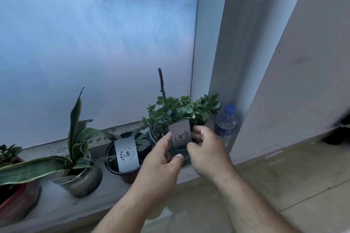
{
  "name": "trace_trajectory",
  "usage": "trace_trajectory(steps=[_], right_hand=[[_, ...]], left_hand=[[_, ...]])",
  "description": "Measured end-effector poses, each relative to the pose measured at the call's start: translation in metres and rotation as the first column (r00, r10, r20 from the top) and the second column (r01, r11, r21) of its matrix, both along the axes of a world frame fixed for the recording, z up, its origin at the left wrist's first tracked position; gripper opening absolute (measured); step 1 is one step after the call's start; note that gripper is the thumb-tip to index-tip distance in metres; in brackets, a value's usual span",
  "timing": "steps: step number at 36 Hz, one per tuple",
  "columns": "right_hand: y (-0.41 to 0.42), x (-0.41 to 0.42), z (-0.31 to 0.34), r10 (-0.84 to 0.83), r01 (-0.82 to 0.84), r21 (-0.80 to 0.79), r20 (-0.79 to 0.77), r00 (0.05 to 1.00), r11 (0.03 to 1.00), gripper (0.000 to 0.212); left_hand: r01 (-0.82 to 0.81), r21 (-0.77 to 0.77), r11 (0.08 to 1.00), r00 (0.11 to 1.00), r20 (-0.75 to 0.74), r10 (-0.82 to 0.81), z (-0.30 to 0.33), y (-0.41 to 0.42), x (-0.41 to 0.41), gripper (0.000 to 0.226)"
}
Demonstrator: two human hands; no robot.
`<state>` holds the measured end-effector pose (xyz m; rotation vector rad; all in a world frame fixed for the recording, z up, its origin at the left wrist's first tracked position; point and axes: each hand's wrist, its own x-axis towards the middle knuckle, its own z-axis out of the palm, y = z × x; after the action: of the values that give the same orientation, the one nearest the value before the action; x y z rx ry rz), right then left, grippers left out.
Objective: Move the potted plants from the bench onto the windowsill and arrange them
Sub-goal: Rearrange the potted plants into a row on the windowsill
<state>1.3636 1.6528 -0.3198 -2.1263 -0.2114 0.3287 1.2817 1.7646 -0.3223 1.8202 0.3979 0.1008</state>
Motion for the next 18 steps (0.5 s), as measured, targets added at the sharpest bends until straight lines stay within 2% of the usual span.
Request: trace_trajectory(steps=[9, 15, 18], right_hand=[[-0.0008, -0.0011, 0.0026, -0.01, 0.01, -0.069, -0.004, 1.0, 0.998, 0.054], [-0.0015, -0.0013, 0.0041, -0.012, 0.012, -0.09, 0.006, 1.0, 0.996, 0.057], [-0.0023, -0.0006, 0.0044, -0.017, 0.018, -0.093, 0.008, 1.0, 0.996, 0.057]], left_hand=[[0.026, 0.055, 0.998, 1.0, 0.016, -0.027, 0.0006, 0.0006, 0.0036, 0.061], [0.044, 0.036, 0.998, 0.998, 0.05, -0.046, 0.001, -0.0009, 0.0019, 0.059], [0.045, 0.025, 0.999, 0.998, 0.043, -0.046, 0.0026, -0.0007, 0.0013, 0.065]])
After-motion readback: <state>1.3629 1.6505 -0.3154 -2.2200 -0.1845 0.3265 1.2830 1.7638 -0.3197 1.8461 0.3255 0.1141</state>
